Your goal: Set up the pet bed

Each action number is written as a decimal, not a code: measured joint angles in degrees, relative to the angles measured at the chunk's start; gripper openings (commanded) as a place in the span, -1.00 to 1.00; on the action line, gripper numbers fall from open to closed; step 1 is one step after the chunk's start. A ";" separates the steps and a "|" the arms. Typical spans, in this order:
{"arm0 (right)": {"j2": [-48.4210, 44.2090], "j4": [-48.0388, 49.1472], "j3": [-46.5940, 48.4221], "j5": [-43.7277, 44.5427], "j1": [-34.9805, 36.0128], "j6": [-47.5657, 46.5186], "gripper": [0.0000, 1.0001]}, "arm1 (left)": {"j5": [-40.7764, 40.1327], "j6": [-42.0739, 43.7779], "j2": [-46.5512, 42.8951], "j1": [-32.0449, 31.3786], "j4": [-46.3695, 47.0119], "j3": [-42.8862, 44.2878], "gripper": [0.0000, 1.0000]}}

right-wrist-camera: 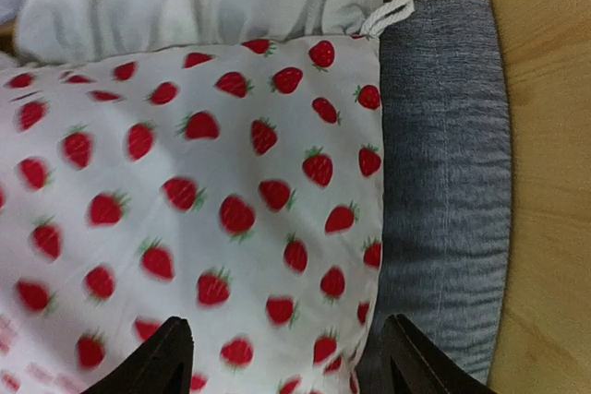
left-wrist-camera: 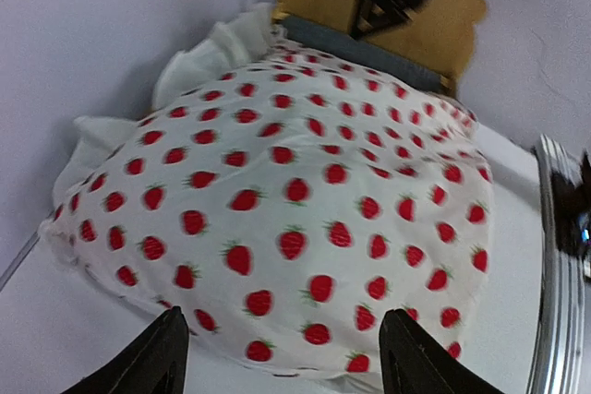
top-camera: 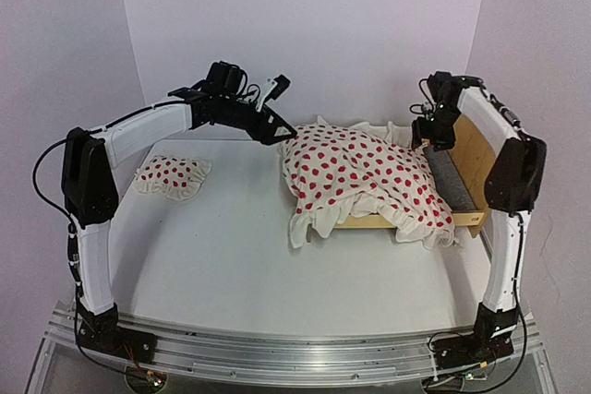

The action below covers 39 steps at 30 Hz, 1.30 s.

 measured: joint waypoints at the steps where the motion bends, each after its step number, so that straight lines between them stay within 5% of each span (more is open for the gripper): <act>1: 3.21 0.48 1.45 1.15 -0.03 0.32 0.41 | -2.88 -3.81 1.10 0.35 1.01 1.01 0.47; 6: 14.57 2.59 3.87 6.11 -0.42 1.08 0.36 | -11.72 -16.65 8.26 0.53 3.27 4.84 0.56; 10: 16.69 3.68 3.04 6.47 -0.82 0.69 -0.35 | -13.16 -22.38 13.48 0.07 3.27 4.98 0.51; 13: 16.67 4.82 2.87 5.78 -0.94 -0.40 -0.98 | -12.92 -24.94 16.34 -0.31 3.83 4.98 0.25; 17: 16.49 5.70 2.81 6.00 -0.98 -1.93 -1.00 | -11.09 -26.35 17.41 -1.00 6.61 4.98 -0.75; 19: 16.33 5.89 3.11 6.87 -1.00 -3.42 -1.00 | -10.27 -26.15 17.47 -1.45 8.60 5.09 -0.98; 31: 7.45 14.63 5.97 19.19 -3.84 -14.01 -1.00 | -10.28 -21.08 18.81 -3.68 17.92 9.26 -1.00; 34: 4.54 17.82 5.97 19.84 -4.45 -15.44 -0.78 | -10.55 -20.97 19.45 -3.95 19.02 9.26 -0.96; 36: 3.61 19.30 5.86 19.82 -4.62 -16.09 -0.06 | -10.87 -20.98 19.84 -4.15 19.27 9.26 -0.67; 39: 3.00 21.59 3.47 20.16 -4.59 -16.51 0.51 | -12.08 -19.98 20.12 -4.38 19.04 9.26 -0.16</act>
